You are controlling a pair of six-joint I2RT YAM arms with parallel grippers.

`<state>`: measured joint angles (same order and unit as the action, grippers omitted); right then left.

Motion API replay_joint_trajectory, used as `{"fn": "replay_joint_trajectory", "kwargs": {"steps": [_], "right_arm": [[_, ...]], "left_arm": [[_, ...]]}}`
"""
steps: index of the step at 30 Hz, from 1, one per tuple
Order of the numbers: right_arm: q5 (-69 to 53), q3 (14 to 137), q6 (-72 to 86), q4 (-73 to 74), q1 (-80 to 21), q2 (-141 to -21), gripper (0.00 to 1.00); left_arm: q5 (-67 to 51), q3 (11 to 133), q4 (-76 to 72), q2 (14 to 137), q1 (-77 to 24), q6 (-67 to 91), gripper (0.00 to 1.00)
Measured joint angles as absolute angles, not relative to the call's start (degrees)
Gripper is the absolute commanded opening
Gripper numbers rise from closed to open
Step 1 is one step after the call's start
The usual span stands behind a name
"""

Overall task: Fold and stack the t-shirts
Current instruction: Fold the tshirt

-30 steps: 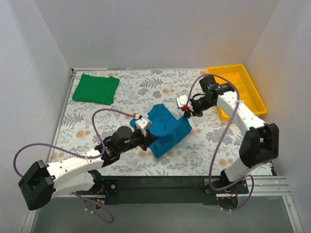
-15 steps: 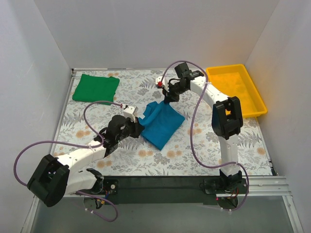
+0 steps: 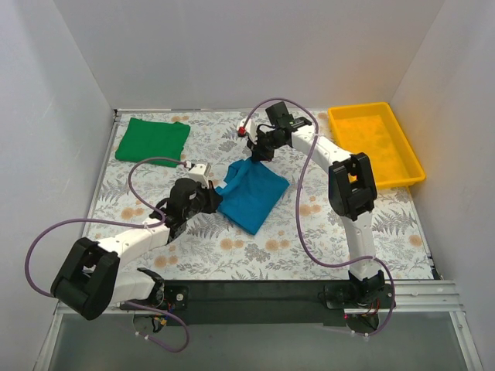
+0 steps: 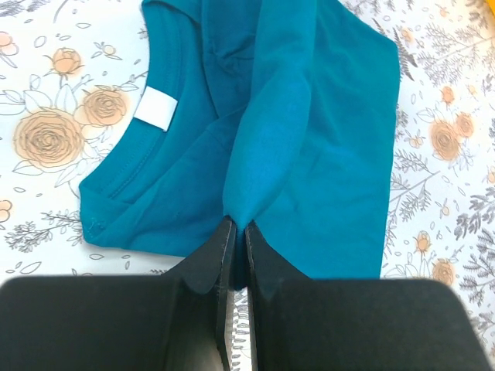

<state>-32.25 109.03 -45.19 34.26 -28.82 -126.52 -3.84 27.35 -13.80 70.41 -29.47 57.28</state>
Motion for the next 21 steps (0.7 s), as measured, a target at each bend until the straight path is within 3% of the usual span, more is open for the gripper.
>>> {"fn": "replay_joint_trajectory", "kwargs": {"steps": [9, 11, 12, 13, 15, 17, 21], "right_arm": [[-30.46, 111.50, -40.25, 30.57, -29.95, -129.86, 0.01], [-29.34, 112.20, -37.95, 28.99, -30.50, -130.85, 0.30], [-28.18, 112.42, -36.38, 27.92, -30.92, -131.37, 0.47], [-26.89, 112.53, -34.37, 26.39, -31.33, -131.76, 0.73], [-22.94, 112.68, -29.39, 23.24, -32.40, -132.55, 0.78], [-19.16, 113.03, -25.23, 21.15, -33.32, -132.92, 0.80], [-14.22, 112.20, -18.92, 16.80, -34.41, -131.83, 0.82]], "left_arm": [[-2.92, 27.38, -14.68, 70.85, -27.83, 59.42, 0.00], [-1.87, 27.38, -14.59, 70.87, -27.57, 60.27, 0.00], [-1.02, 27.40, -14.52, 71.05, -27.35, 60.97, 0.25], [0.08, 27.46, -14.41, 71.46, -26.98, 61.69, 0.41], [3.99, 28.67, -11.97, 73.32, -25.85, 64.99, 0.66], [8.86, 30.79, -8.32, 75.75, -23.90, 69.19, 0.73], [15.55, 35.64, -1.45, 78.19, -18.48, 74.89, 0.75]]}}
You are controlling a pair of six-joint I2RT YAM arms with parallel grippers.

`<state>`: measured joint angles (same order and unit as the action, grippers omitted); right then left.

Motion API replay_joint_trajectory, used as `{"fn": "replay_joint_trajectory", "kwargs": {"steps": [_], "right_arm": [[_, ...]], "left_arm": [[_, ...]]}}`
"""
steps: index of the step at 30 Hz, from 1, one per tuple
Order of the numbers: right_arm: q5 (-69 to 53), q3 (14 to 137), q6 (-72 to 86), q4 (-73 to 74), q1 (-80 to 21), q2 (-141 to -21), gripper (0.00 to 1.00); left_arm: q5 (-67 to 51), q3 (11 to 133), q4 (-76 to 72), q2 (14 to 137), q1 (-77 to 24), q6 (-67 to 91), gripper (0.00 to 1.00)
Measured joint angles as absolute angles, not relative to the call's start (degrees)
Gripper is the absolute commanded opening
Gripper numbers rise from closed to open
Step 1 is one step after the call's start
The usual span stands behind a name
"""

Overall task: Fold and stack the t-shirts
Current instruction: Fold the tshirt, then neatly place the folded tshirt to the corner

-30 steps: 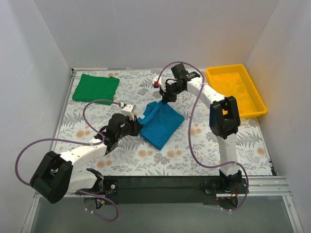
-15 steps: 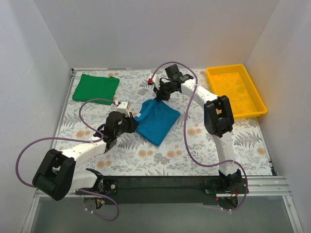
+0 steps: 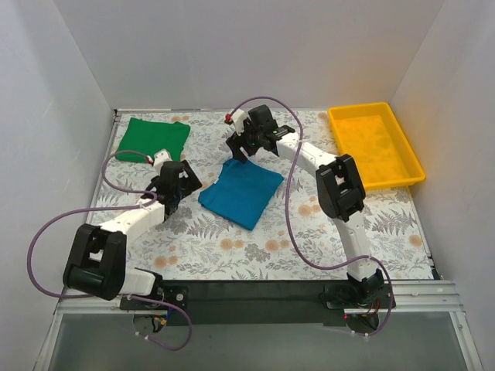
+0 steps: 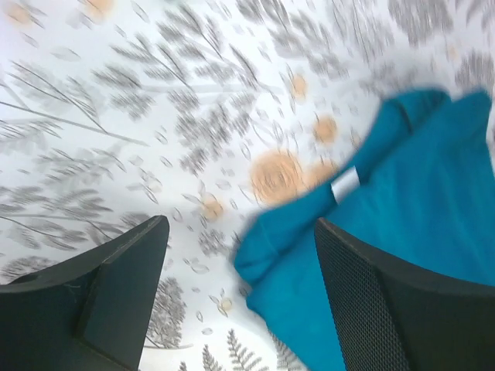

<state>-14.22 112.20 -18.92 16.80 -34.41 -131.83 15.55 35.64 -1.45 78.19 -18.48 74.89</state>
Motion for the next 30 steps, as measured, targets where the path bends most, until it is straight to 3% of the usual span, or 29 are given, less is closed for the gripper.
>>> {"fn": "replay_joint_trajectory", "kwargs": {"steps": [4, 9, 13, 19, 26, 30], "right_arm": [[-19.16, 102.39, -18.74, 14.96, -32.32, -124.05, 0.84], [-42.52, 86.48, -24.88, 17.91, -21.69, -108.49, 0.85], [-50.63, 76.79, -28.86, 21.10, -15.14, -100.38, 0.84], [-53.08, 59.86, -33.32, 24.84, -15.16, -91.26, 0.93], [-52.93, 52.62, -32.95, 19.44, -2.55, -78.06, 0.98], [-53.06, 51.27, -32.73, 16.93, -0.93, -75.77, 0.98]], "left_arm": [[15.25, 38.76, 2.04, 75.64, -15.94, 74.96, 0.72], [-0.80, 37.34, 1.98, 67.51, -15.86, 74.15, 0.76], [-11.53, 29.19, -0.32, 63.70, -15.99, 81.25, 0.75], [-14.50, 14.39, -1.37, 58.37, -16.82, 96.64, 0.75], [-12.56, 13.78, -3.16, 57.67, -19.68, 101.89, 0.76], [-11.51, 15.64, -3.60, 62.11, -21.17, 102.87, 0.76]]}}
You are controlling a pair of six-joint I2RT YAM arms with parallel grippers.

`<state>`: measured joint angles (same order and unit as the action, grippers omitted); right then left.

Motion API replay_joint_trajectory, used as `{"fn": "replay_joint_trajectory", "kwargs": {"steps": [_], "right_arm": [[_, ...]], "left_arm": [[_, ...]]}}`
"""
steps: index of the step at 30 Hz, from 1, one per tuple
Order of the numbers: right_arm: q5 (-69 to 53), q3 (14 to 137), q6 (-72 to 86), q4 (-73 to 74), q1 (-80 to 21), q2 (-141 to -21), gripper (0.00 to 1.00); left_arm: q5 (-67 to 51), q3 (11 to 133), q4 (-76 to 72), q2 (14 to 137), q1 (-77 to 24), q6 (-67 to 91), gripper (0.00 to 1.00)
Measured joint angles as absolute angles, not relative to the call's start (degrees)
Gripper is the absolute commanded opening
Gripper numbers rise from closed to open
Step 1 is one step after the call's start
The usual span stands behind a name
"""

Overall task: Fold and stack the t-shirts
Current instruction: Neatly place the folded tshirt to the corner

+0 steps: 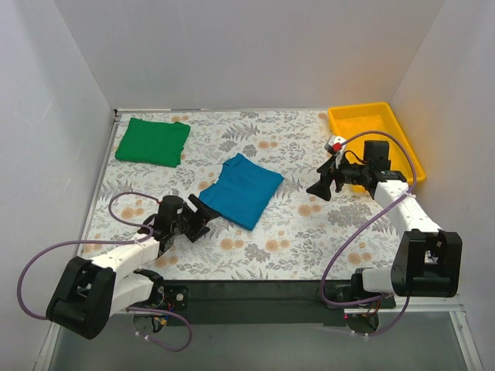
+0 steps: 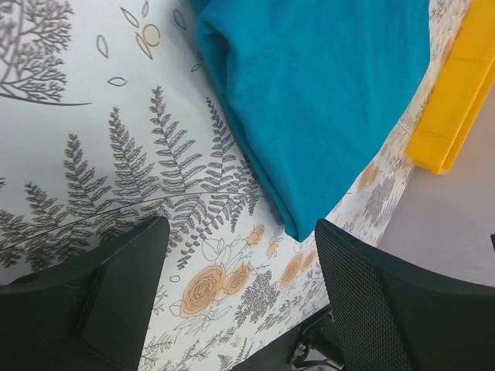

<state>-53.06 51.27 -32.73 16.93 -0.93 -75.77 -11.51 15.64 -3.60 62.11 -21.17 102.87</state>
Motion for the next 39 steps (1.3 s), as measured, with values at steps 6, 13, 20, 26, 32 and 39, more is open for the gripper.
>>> {"fn": "replay_joint_trajectory", "kwargs": {"steps": [6, 13, 20, 26, 32, 39], "right_arm": [[-53.32, 50.04, -32.73, 16.01, -0.80, -76.01, 0.98], [-54.02, 49.82, -32.82, 15.92, 0.73, -76.53, 0.98], [-54.19, 49.78, -33.06, 15.86, 1.15, -76.86, 0.98], [-54.19, 49.76, -33.23, 15.88, 1.15, -77.34, 0.98], [-54.22, 49.76, -33.26, 15.88, 1.17, -77.34, 0.98], [-54.46, 49.76, -33.30, 15.88, 1.78, -77.34, 0.98]], "left_arm": [[-9.06, 17.39, -3.86, 64.84, -23.57, 104.42, 0.76], [-7.42, 21.71, -3.40, 70.87, -25.08, 106.98, 0.76], [-5.48, 23.38, -2.68, 72.75, -26.02, 109.43, 0.76], [-3.68, 24.99, -0.12, 73.65, -26.28, 112.57, 0.75], [-1.50, 29.58, 1.48, 78.76, -26.30, 114.91, 0.71], [4.10, 39.11, 6.22, 87.09, -26.44, 116.09, 0.70]]}}
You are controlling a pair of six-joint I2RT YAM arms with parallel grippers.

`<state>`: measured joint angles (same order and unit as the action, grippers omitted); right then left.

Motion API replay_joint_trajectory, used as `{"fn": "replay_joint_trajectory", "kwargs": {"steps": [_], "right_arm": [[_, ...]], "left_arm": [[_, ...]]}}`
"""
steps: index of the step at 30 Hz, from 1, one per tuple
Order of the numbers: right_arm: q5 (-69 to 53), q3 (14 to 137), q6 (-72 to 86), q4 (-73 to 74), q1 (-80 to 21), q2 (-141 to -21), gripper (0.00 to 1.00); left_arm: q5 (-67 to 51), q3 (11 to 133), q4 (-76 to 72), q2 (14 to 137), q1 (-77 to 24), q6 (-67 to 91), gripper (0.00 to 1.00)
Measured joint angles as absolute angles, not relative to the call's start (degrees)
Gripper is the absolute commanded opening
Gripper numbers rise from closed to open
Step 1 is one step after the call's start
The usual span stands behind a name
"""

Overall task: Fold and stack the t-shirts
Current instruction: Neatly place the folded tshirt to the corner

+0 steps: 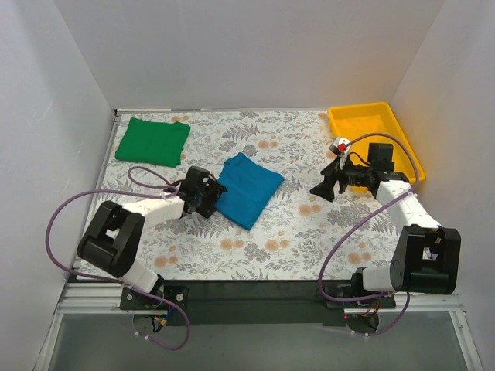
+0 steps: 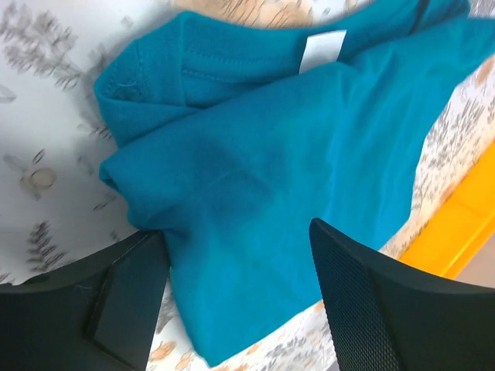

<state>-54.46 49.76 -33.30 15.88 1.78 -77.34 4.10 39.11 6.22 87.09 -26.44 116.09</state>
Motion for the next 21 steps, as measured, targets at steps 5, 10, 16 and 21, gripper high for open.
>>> {"fn": "replay_joint_trajectory", "kwargs": {"steps": [5, 10, 16, 21], "right_arm": [[-54.65, 49.76, -33.30, 15.88, 2.26, -77.34, 0.98], [-55.02, 49.76, -33.30, 15.88, 2.35, -77.34, 0.98], [-55.48, 49.76, -33.32, 15.88, 2.66, -77.34, 0.98], [-55.72, 49.76, -33.36, 15.88, 2.81, -77.34, 0.98]], "left_arm": [[6.68, 44.56, 10.00, 91.18, -26.48, 116.42, 0.73], [9.04, 44.29, 10.52, 89.71, -26.55, 113.93, 0.93], [11.68, 43.77, 12.64, 87.59, -25.21, 104.44, 0.98], [9.58, 41.87, 10.17, 86.52, -23.92, 97.58, 0.98]]}}
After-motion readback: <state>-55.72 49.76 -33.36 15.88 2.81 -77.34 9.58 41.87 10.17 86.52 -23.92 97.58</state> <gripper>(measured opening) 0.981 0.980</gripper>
